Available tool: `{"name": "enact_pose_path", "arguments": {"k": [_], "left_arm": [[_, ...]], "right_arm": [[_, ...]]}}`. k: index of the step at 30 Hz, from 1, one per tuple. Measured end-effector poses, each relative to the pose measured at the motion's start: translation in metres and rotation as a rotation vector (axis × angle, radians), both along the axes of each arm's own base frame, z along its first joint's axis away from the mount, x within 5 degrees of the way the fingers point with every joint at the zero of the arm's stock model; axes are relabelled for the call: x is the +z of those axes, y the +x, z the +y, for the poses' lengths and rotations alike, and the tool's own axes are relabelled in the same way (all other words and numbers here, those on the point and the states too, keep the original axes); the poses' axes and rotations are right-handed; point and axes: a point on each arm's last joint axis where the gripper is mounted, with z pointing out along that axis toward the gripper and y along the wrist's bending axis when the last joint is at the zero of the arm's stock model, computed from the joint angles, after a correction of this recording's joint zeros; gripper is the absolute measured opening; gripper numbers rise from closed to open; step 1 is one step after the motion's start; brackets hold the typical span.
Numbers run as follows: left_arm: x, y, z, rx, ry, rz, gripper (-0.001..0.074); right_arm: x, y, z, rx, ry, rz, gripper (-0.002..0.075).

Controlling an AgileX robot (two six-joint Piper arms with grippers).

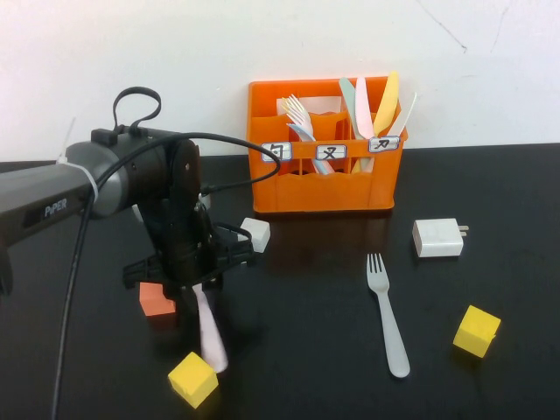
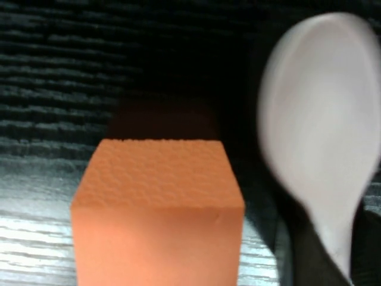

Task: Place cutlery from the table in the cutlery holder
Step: Pick up the spoon, then place the spoon on the box

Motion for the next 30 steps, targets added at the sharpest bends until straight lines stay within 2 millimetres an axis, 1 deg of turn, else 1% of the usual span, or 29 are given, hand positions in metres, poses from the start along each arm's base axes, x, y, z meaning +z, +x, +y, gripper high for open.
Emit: {"name": "enact_pose_path", "arguments": {"k": [2, 3, 12, 14, 15, 17, 20, 24, 28, 30], "left_arm": [[-0.001, 0.0, 0.0, -0.005, 0.001, 0.001, 0.011], [-0.001, 0.0, 0.0, -0.014, 0.002, 0.0, 0.0099], [0.0, 0.001, -0.002, -0.022, -0.015, -0.015, 0.0099], [0.002, 0.002, -0.002, -0.017, -0.029, -0.032, 0.0099], [0.007, 0.002, -0.003, -0.014, -0.039, -0.049, 0.0099], [0.019, 0.003, -0.003, -0.013, -0.056, -0.087, 0.0099], [0.046, 0.002, -0.003, -0.015, -0.087, -0.173, 0.0099], [0.093, 0.0, -0.002, -0.011, -0.153, -0.351, 0.0099], [0.145, -0.001, 0.0, -0.02, -0.232, -0.603, 0.0099], [0.166, 0.0, 0.0, -0.037, -0.261, -0.733, 0.0099]], "right_arm": [[0.0, 0.0, 0.0, 0.0, 0.0, 0.0, -0.0002], [0.0, 0.0, 0.0, 0.0, 0.0, 0.0, -0.0002], [0.0, 0.0, 0.0, 0.0, 0.0, 0.0, -0.0002], [0.0, 0.0, 0.0, 0.0, 0.0, 0.0, -0.0002], [0.0, 0.0, 0.0, 0.0, 0.0, 0.0, -0.0002], [0.0, 0.0, 0.0, 0.0, 0.0, 0.0, -0.0002], [0.0, 0.0, 0.0, 0.0, 0.001, 0.0, -0.0002], [0.0, 0.0, 0.0, 0.0, 0.001, 0.0, -0.0002], [0.0, 0.0, 0.0, 0.0, 0.001, 0.0, -0.0002], [0.0, 0.0, 0.0, 0.0, 0.001, 0.0, -0.0002]]}}
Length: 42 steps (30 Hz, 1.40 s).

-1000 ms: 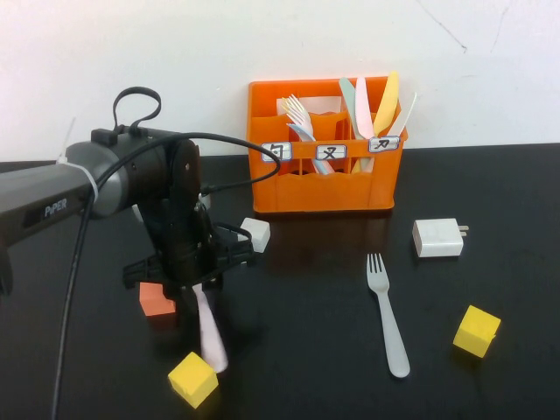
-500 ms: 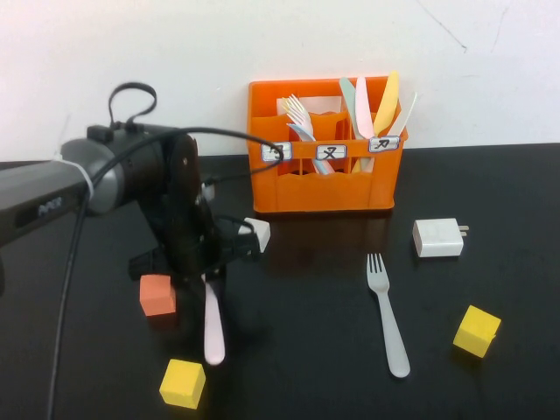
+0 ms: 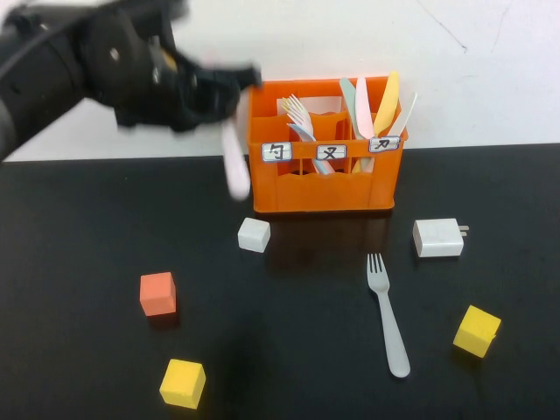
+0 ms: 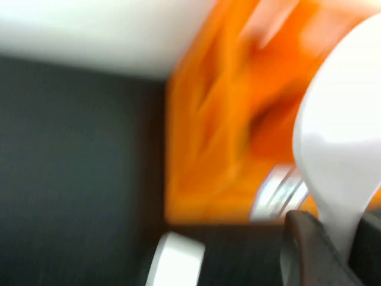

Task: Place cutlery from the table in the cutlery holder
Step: Place the spoon on the box

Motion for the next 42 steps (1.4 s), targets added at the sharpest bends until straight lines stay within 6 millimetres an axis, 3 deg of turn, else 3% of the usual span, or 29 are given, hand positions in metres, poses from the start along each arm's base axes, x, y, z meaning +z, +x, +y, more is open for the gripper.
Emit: {"name": "enact_pose_path", "arguments": {"k": [4, 10, 15, 20, 25, 35, 37, 42], "left_arm": [[0.022, 0.008, -0.001, -0.014, -0.025, -0.215, 0.0099], [0.021, 0.025, -0.006, -0.002, -0.055, -0.371, 0.0099], [0.009, 0.043, -0.011, 0.021, -0.087, -0.47, 0.0099], [-0.017, 0.061, -0.017, 0.015, -0.059, -0.513, 0.0099], [-0.035, 0.069, -0.02, -0.003, -0.018, -0.494, 0.0099], [-0.049, 0.074, -0.022, -0.01, 0.0, -0.472, 0.01], [-0.05, 0.074, -0.022, -0.019, 0.016, -0.474, 0.013], [-0.051, 0.074, -0.022, -0.03, 0.037, -0.468, 0.0342]], "right_arm": [[0.0, 0.0, 0.0, 0.0, 0.0, 0.0, -0.0002], [0.0, 0.0, 0.0, 0.001, -0.002, -0.001, -0.0002], [0.0, 0.0, 0.0, 0.001, -0.002, -0.001, -0.0002], [0.0, 0.0, 0.0, 0.001, -0.003, -0.002, -0.0002], [0.0, 0.0, 0.0, 0.001, -0.003, -0.002, -0.0002], [0.0, 0.0, 0.0, 0.001, -0.003, -0.002, -0.0002], [0.0, 0.0, 0.0, 0.001, -0.003, -0.002, -0.0002], [0.0, 0.0, 0.0, 0.001, -0.003, -0.002, -0.0002]]}}
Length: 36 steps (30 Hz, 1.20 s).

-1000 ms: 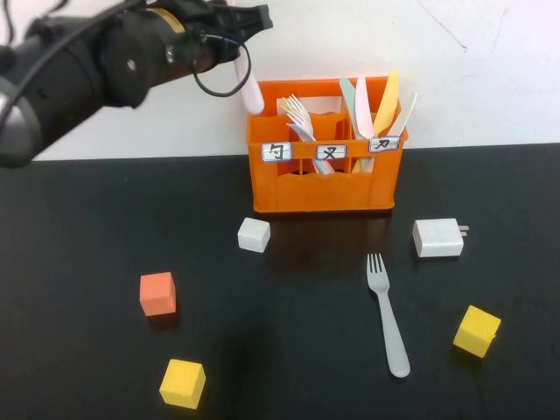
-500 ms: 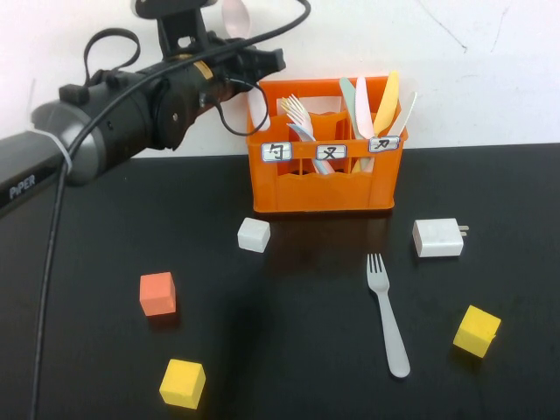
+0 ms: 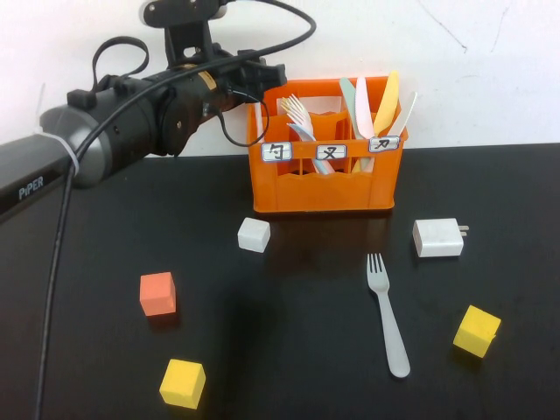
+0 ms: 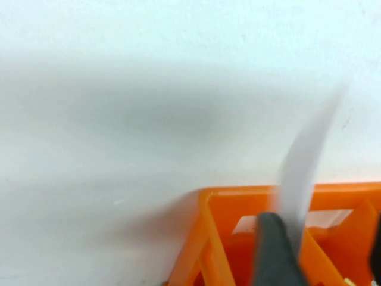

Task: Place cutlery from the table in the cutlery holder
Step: Place the spoon on the box, then pick up the fork

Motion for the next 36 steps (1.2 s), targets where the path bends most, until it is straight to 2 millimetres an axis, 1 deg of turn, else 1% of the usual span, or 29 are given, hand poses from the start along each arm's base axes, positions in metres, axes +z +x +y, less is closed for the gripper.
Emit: {"name": "enact_pose_path", "arguments": {"k": [2, 4, 5, 7, 9, 11, 12, 13, 15, 18, 20, 23, 27, 29, 33, 36], "left_arm": [[-0.001, 0.0, 0.0, -0.001, 0.01, 0.012, 0.0387], [0.001, -0.002, 0.001, -0.001, 0.013, 0.02, 0.0391], [0.005, -0.004, 0.002, -0.001, 0.015, 0.025, 0.0376], [0.015, -0.01, 0.004, 0.0, 0.016, 0.027, 0.0307], [0.027, -0.017, 0.007, -0.003, 0.037, 0.035, 0.021], [0.044, -0.029, 0.012, -0.005, 0.075, 0.037, 0.0097], [0.051, -0.034, 0.015, -0.005, 0.089, 0.04, 0.0069], [0.06, -0.041, 0.018, -0.003, 0.106, 0.047, 0.0045], [0.073, -0.054, 0.024, 0.004, 0.131, 0.076, 0.0021], [0.092, -0.077, 0.035, 0.017, 0.167, 0.143, 0.0006], [0.1, -0.094, 0.042, 0.022, 0.177, 0.166, 0.0004], [0.102, -0.118, 0.051, 0.023, 0.181, 0.175, 0.0001], [0.104, -0.157, 0.066, 0.021, 0.166, 0.178, 0.0], [0.099, -0.178, 0.074, 0.02, 0.166, 0.195, 0.0], [0.072, -0.213, 0.087, 0.016, 0.176, 0.266, 0.0], [0.049, -0.237, 0.095, 0.013, 0.182, 0.298, 0.0]], "right_arm": [[0.0, 0.0, 0.0, 0.0, 0.0, 0.0, -0.0002], [0.0, 0.0, 0.0, 0.0, 0.0, 0.0, -0.0002], [0.0, 0.0, 0.0, 0.0, 0.0, 0.0, -0.0002], [0.0, 0.0, 0.0, 0.0, 0.0, 0.0, -0.0002], [0.0, 0.0, 0.0, 0.0, 0.0, 0.0, -0.0002], [-0.003, 0.0, 0.0, -0.004, -0.001, 0.005, -0.0002], [-0.005, -0.001, 0.0, -0.007, 0.005, 0.011, -0.0002], [-0.006, -0.001, 0.0, -0.009, 0.011, 0.016, -0.0002], [-0.006, -0.001, 0.001, -0.014, 0.035, 0.017, -0.0002], [-0.005, 0.0, 0.001, -0.027, 0.07, 0.011, -0.0002], [-0.004, 0.0, 0.001, -0.031, 0.074, 0.007, -0.0002], [-0.003, 0.0, 0.002, -0.008, 0.065, 0.008, -0.0002], [0.004, -0.002, 0.006, 0.046, 0.053, 0.009, -0.0002], [0.007, -0.002, 0.007, 0.065, 0.057, 0.016, -0.0002], [0.01, 0.004, 0.011, 0.117, 0.064, 0.083, -0.0002], [0.012, 0.015, 0.013, 0.163, 0.073, 0.162, -0.0002]]}}
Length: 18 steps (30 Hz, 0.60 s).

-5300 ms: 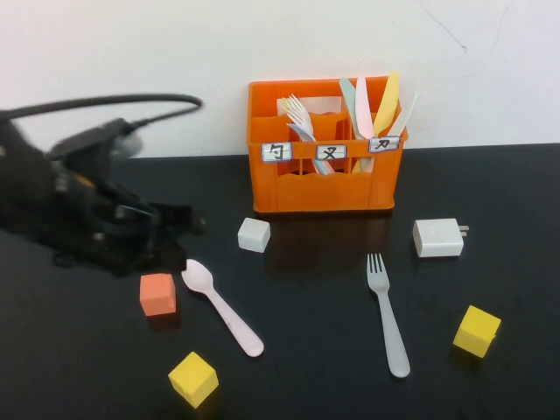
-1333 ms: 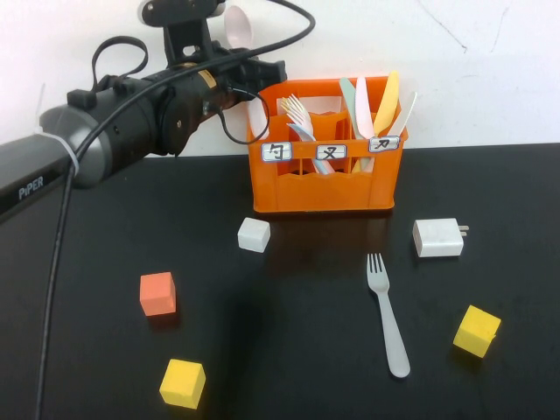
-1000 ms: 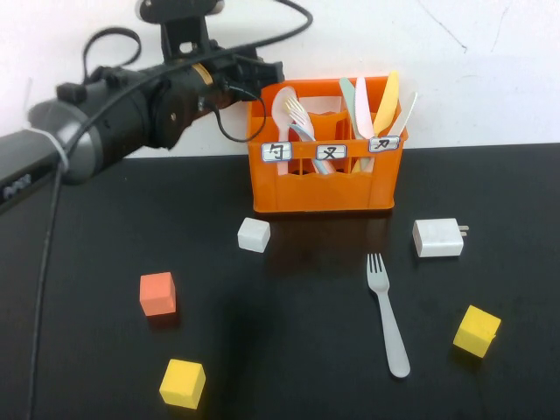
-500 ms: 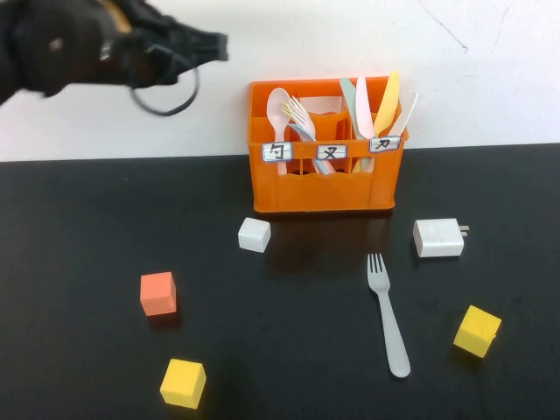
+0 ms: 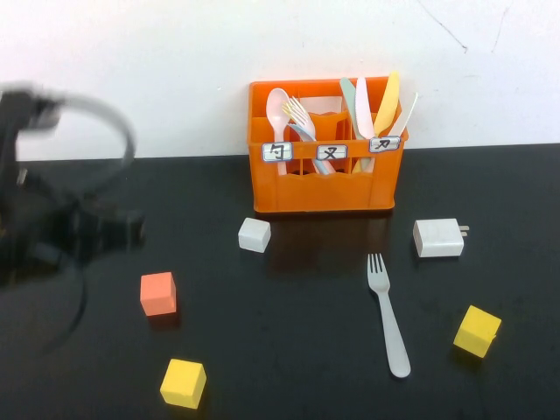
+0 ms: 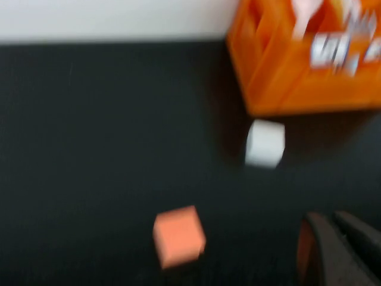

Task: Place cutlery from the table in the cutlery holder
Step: Pick up the fork

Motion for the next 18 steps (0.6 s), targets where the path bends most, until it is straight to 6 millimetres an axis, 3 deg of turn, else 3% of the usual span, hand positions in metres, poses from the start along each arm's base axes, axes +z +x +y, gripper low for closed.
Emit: {"name": "enact_pose_path", "arguments": {"k": [5, 11, 18], "left_arm": [[-0.028, -0.036, 0.014, -0.002, -0.008, -0.025, 0.0], [-0.036, -0.065, 0.026, 0.015, -0.012, -0.044, 0.0], [-0.047, -0.085, 0.035, 0.04, -0.026, -0.008, 0.0]], "right_arm": [[0.008, 0.029, 0.005, 0.056, 0.004, 0.091, -0.0002], [0.002, 0.075, 0.018, 0.092, -0.069, 0.196, -0.0002], [-0.004, 0.121, 0.06, 0.145, -0.131, 0.277, -0.0002]]}}
